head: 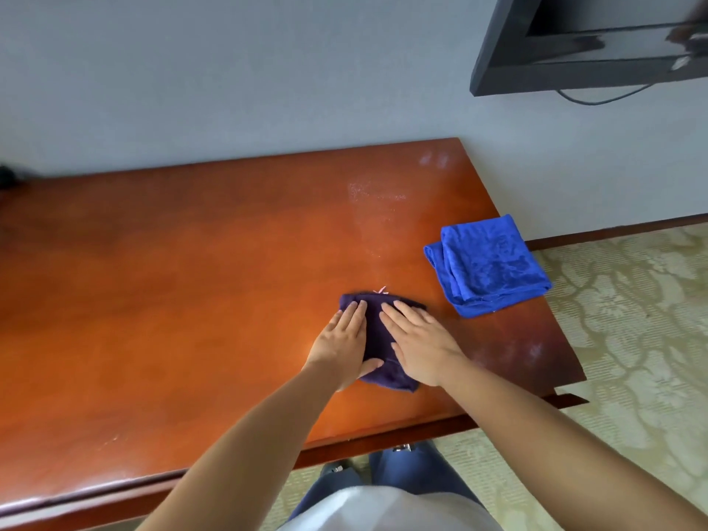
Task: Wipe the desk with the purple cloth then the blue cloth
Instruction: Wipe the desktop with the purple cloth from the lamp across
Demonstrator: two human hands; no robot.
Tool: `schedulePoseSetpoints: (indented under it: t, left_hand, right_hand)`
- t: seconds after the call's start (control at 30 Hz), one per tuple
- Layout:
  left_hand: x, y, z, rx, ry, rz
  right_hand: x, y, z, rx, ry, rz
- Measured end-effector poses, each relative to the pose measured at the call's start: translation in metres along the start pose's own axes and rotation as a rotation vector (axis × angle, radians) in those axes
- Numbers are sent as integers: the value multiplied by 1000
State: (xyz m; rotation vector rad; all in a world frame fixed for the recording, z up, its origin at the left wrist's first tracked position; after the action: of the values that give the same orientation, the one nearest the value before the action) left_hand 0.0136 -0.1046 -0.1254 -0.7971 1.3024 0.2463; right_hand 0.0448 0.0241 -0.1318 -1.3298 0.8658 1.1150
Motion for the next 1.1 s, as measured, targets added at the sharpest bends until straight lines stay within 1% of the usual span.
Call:
schedulePoseSetpoints:
  t: [0.1,0.13,0.17,0.23,0.3,0.33,0.4,0.47,0.67,0.8,1.1]
  left_hand:
    - [-1,2,-3,2,-74,-33]
    - [-1,2,-4,0,-90,-44]
    - [0,2,-6,-3,-95,-54]
    - [0,3,-8,-2,-79,-73]
    - [1,6,-11,-2,-68,-80]
    - [2,8,-12,-4,-65,-84]
    - [1,14,-17,-14,-62,-97]
    - [-3,22,-23,-19,-58,-111]
    - [-25,57,-52,-38,13,-154]
    - [-38,83,-73,-73,12,-177]
    - [-64,149,-123,-122,1,-173]
  right_hand:
    - [0,-8,-14,192,200,46]
    - [3,-11,-20,224,262,52]
    - [7,-12,-25,229,291,48]
    - [14,-11,-28,261,295,-40]
    - [17,-9,-22,297,311,-5]
    - [16,-7,-20,300,311,4]
    - [18,1,-16,240,273,-46]
    - [17,11,-9,210,271,-51]
    - [0,56,13,207,244,-93]
    - [-11,93,25,194,275,-129]
    - [-33,176,55,164,258,-78]
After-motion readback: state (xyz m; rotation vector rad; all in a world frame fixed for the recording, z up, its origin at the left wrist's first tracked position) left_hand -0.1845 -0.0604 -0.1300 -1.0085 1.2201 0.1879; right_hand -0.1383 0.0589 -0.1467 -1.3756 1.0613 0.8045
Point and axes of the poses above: each hand's wrist, its own y-axis towards the middle knuckle, its own x-axis out of the palm, z = x × y, the point moved 5 cm from there along y, towards the middle knuckle, and after that the axes turned 8 degrees about x, right-handed, at the moved point
